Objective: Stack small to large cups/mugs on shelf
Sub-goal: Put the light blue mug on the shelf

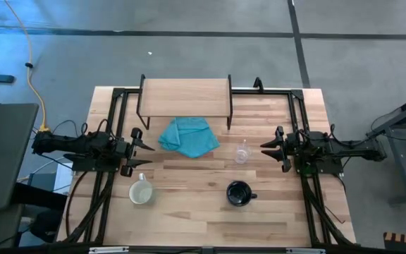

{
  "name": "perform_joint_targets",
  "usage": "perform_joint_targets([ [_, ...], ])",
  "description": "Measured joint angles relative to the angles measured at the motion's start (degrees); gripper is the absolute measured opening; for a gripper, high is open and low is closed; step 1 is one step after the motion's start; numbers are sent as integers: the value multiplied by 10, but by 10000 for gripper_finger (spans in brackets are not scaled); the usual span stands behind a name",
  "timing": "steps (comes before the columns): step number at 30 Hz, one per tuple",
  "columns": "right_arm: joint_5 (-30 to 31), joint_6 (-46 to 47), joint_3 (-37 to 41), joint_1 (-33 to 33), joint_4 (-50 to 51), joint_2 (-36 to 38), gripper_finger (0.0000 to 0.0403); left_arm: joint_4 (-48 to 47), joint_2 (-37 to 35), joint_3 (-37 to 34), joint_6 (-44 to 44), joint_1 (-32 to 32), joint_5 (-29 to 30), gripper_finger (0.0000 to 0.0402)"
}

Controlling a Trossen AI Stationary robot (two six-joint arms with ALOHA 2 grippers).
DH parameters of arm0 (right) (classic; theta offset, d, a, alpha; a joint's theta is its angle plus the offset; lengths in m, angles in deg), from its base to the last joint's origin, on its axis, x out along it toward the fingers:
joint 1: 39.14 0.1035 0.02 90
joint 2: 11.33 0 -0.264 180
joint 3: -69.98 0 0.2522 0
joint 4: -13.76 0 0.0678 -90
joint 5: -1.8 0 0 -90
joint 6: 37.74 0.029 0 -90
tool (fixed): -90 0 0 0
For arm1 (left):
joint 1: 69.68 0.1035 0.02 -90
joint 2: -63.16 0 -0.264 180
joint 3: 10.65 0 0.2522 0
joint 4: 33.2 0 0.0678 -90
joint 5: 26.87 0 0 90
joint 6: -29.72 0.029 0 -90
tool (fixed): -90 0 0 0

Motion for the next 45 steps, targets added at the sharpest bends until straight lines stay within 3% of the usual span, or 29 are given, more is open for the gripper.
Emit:
perform_joint_targets([
  [10, 0, 0, 0, 0, 0, 0, 101, 1, 0, 0, 7, 0, 2, 200],
  [14, 0, 0, 0, 0, 0, 0, 101, 33, 0, 0, 59, 0, 39, 200],
  [22, 0, 0, 0, 0, 0, 0, 101, 34, 0, 0, 57, 0, 70, 200],
  [39, 1, 0, 0, 0, 0, 0, 101, 202, 0, 0, -370, 0, 87, 200],
  [45, 1, 18, 0, 0, 0, 0, 101, 201, 0, 0, -410, 0, 86, 200],
])
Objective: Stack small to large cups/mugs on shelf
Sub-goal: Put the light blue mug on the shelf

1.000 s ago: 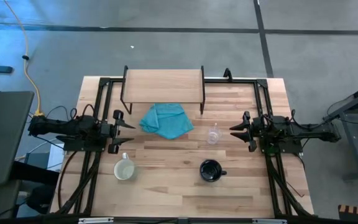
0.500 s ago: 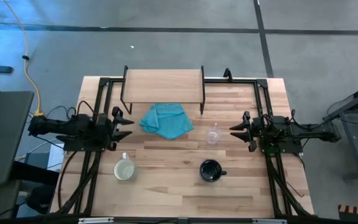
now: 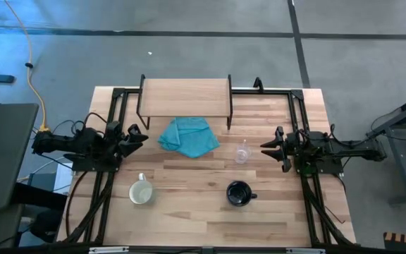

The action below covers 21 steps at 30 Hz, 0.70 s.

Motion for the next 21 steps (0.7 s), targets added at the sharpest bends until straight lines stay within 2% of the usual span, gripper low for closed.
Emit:
perform_joint_targets([
  [6, -5, 237, 0, 0, -17, 0, 101, 6, 0, 0, -13, 0, -18, 200],
  [11, 3, 400, 0, 0, -21, 0, 101, 5, 0, 0, -69, 0, 22, 200],
  [17, 3, 414, 0, 0, -17, 0, 101, -20, 0, 0, -67, 0, 43, 200],
  [21, 4, 387, 0, 0, -17, 0, 101, -22, 0, 0, -117, 0, -17, 200],
])
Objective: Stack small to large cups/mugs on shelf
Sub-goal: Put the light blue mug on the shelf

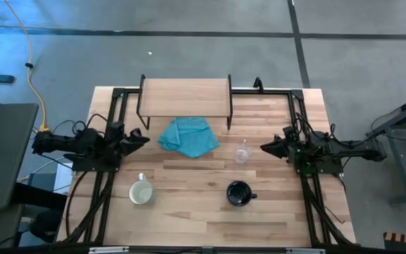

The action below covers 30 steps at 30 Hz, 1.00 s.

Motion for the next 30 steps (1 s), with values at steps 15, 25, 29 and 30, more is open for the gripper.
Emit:
perform_joint_targets([
  [15, 3, -33, 0, 0, 1, 0, 101, -66, 0, 0, -119, 0, -97, 200],
  [25, 3, -35, 0, -2, 2, 0, 101, -184, 0, 2, -42, 0, -68, 200],
  [29, 3, -33, 0, -2, 1, 0, 101, -184, 0, 27, -43, 0, -57, 200],
  [30, 3, -34, 0, -2, 1, 0, 101, -184, 0, 38, -44, 0, -60, 200],
])
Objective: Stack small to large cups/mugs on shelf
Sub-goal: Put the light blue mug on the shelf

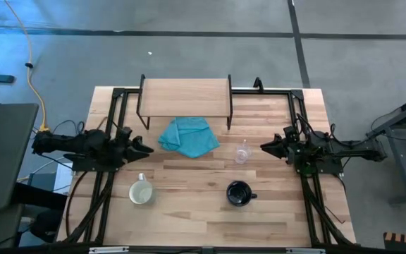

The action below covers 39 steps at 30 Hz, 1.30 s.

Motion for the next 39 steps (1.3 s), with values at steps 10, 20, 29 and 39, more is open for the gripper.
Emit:
perform_joint_targets([
  [10, 27, -52, 0, 0, -1, 0, 101, 98, 25, 84, -61, 0, -91, 200],
  [20, 37, -60, 0, 0, -5, 0, 101, 24, 128, 202, 28, 0, -141, 200],
  [29, 38, -60, 0, 0, -5, 0, 101, -354, 317, 427, 171, 0, -137, 200],
  [39, 38, -61, 0, 0, -5, 0, 101, -621, 477, 555, 169, -33, -204, 200],
])
